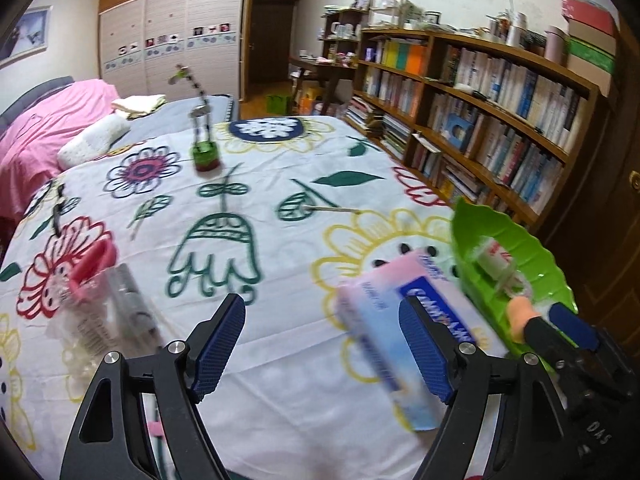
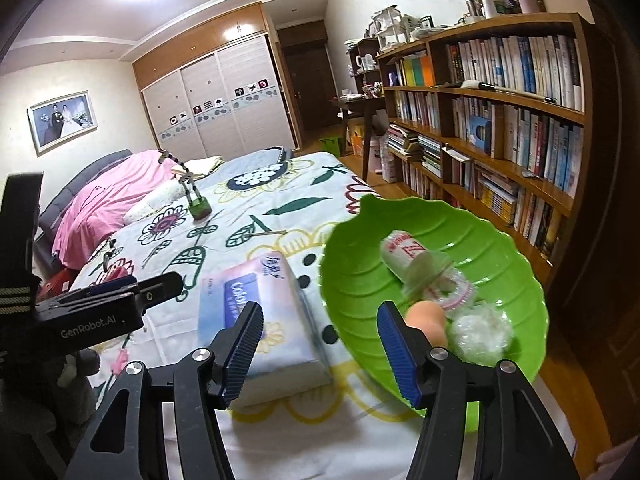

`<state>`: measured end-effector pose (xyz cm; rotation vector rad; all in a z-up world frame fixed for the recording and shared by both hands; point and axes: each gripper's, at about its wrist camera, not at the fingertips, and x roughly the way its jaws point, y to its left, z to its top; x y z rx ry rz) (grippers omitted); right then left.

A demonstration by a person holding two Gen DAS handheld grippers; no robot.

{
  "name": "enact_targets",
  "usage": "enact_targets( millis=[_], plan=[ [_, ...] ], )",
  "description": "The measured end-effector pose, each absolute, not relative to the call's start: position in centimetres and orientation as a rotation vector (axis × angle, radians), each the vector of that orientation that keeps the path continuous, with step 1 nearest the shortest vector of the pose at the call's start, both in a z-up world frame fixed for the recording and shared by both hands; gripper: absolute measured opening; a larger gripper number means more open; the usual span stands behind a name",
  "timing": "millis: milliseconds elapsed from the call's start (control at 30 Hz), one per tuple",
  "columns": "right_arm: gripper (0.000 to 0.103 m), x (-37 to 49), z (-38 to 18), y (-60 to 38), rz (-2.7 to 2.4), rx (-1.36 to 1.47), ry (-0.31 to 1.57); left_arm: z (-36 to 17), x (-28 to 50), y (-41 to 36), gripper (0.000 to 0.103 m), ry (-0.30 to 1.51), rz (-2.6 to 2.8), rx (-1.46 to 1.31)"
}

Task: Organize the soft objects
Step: 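Withdraw both open tools from the bowl back over the bed items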

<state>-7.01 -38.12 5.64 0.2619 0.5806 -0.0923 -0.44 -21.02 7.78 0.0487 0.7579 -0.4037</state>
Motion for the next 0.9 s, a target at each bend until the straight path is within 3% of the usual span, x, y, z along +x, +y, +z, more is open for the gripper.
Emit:
enact_targets(
  millis=[433,567,900],
  plan=[
    [0.069,-5.9,6.1,-34.9,-0.030,0.239,0.571,7.4,0.9,-14.0,0.083,0.755,-0.245,-0.035],
    [0.077,-5.7,6.2,-34.0,-0.010,0.233,0.569,7.2,1.2,-11.6,0.083,0.749,-0.193,-0.069],
    [0.079,-5.2,6.1,-30.3,0.050,0.169,0.570,6.0,2.8,-5.8,0.089,0.749,-0.040,-0.168]
  ],
)
